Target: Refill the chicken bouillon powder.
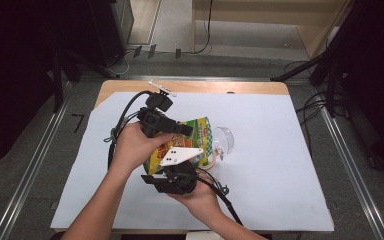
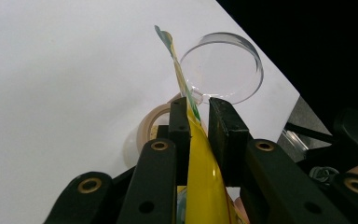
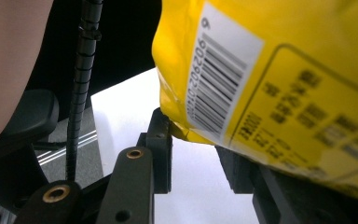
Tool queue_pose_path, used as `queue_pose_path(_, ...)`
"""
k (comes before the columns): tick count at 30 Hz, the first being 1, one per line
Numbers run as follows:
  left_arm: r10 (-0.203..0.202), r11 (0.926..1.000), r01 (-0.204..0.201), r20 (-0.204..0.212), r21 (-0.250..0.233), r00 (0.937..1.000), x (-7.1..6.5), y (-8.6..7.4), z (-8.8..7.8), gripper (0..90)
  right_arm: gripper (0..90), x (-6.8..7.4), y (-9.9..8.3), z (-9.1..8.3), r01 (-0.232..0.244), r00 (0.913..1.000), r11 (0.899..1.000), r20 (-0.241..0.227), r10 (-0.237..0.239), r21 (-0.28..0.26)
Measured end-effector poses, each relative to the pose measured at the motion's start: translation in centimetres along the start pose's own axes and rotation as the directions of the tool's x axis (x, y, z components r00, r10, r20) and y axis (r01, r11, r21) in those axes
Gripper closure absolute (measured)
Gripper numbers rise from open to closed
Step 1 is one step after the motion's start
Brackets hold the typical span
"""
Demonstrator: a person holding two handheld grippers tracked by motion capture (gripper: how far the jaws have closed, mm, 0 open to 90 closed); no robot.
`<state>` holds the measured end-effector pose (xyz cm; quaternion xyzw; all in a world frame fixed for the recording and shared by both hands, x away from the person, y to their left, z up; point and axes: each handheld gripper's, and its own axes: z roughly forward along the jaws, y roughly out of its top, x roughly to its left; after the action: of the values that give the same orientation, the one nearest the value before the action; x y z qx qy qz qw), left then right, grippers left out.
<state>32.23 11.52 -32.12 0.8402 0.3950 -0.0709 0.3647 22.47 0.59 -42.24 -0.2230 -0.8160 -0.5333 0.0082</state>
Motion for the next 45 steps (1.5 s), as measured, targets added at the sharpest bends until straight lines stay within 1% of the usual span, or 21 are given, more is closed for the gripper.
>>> queue_pose_path(3, -0.007, 1.0000, 0.007, -0.001, 0.001, 1.0000, 0.2, 0.0, 0.0, 79.9, 68.7, 0.0, 0.0, 0.0, 0.001, 1.0000, 1.000, 0.000, -0.001, 0.002)
queue_pose_path(6, -0.007, 1.0000, 0.007, -0.002, 0.005, 1.0000, 0.2, 0.0, 0.2, 79.9, 68.7, -0.1, -0.1, 0.1, -0.005, 1.0000, 1.000, 0.000, 0.005, 0.006)
queue_pose_path(11, -0.001, 1.0000, 0.001, -0.010, 0.004, 1.0000, 0.1, 0.0, 0.3, 79.9, 68.7, -0.3, -0.2, 0.2, 0.000, 1.0000, 1.000, 0.000, 0.000, 0.007)
queue_pose_path(14, -0.010, 0.9999, 0.010, -0.007, 0.004, 0.9999, 0.1, 0.0, 0.2, 79.9, 68.7, -0.2, -0.2, 0.1, -0.009, 0.9999, 1.000, -0.004, 0.009, 0.000)
queue_pose_path(16, -0.010, 0.9999, 0.010, -0.004, -0.003, 0.9999, 0.1, 0.0, 0.1, 79.7, 68.6, 0.1, -0.1, 0.0, -0.004, 1.0000, 1.000, 0.002, 0.004, -0.009)
queue_pose_path(18, -0.009, 0.9999, 0.009, -0.001, -0.013, 1.0000, 0.2, 0.0, -0.1, 79.7, 68.7, 0.0, 0.0, 0.0, 0.008, 1.0000, 1.000, 0.006, -0.008, -0.009)
queue_pose_path(21, -0.007, 0.9999, 0.007, -0.016, -0.011, 0.9998, 0.1, 0.0, 0.0, 79.7, 68.8, -0.1, 0.1, 0.2, 0.011, 0.9999, 1.000, 0.009, -0.011, -0.009)
queue_pose_path(24, 0.007, 1.0000, -0.007, -0.048, 0.000, 0.9988, -0.3, -0.1, 0.2, 80.1, 68.7, -0.3, 0.0, 0.4, -0.016, 0.9999, 1.000, -0.004, 0.016, -0.008)
queue_pose_path(27, 0.011, 0.9999, -0.011, -0.051, -0.002, 0.9986, -0.6, 0.0, 0.1, 80.2, 68.7, -0.3, -0.1, 0.3, -0.026, 0.9996, 0.999, -0.011, 0.026, -0.019)
queue_pose_path(34, 0.018, 0.9998, -0.018, -0.046, 0.000, 0.9988, -0.8, 0.0, 0.2, 80.4, 68.5, -0.6, -0.4, 0.4, -0.031, 0.9995, 0.999, -0.009, 0.030, -0.020)
queue_pose_path(37, 0.019, 0.9998, -0.019, -0.046, 0.003, 0.9988, -1.0, 0.0, 0.2, 80.8, 68.4, -0.6, -0.5, 0.4, -0.028, 0.9996, 0.999, -0.003, 0.028, -0.030)
queue_pose_path(45, 0.018, 0.9998, -0.018, -0.040, 0.003, 0.9990, -1.2, 0.0, 0.2, 80.8, 68.4, -0.6, -0.6, 0.5, -0.021, 0.9998, 0.999, 0.001, 0.021, -0.032)
